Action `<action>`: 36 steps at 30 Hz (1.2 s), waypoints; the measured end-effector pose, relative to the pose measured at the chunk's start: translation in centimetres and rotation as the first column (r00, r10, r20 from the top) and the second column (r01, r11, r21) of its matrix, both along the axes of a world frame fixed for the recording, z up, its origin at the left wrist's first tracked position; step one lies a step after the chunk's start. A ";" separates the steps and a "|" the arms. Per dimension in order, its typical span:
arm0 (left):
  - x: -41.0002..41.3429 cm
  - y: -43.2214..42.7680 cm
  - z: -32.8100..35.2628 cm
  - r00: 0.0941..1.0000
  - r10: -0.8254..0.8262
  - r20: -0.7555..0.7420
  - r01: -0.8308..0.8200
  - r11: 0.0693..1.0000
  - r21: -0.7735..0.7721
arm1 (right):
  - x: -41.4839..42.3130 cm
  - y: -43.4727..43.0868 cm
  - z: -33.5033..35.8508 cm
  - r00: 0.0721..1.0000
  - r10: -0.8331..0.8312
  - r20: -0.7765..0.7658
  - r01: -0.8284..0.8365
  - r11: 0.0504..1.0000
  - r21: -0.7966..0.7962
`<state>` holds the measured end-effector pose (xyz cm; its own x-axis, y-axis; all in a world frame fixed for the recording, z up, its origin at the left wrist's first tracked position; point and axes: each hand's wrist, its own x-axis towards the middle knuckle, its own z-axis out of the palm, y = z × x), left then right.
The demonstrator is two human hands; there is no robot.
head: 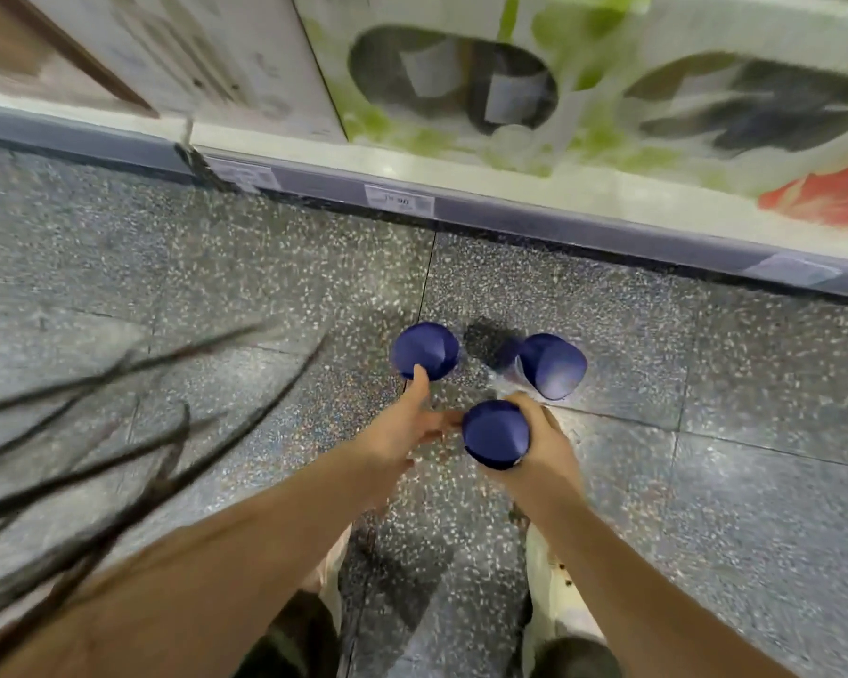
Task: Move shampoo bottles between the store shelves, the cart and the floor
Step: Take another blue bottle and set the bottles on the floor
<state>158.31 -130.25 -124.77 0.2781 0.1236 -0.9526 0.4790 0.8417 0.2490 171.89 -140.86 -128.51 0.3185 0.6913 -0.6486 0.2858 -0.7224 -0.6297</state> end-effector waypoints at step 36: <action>2.8 8.0 44.9 0.962 -0.202 0.182 0.119 0.915 0.386 | 6.1 5.1 45.2 0.969 0.174 0.175 -0.190 0.978 0.083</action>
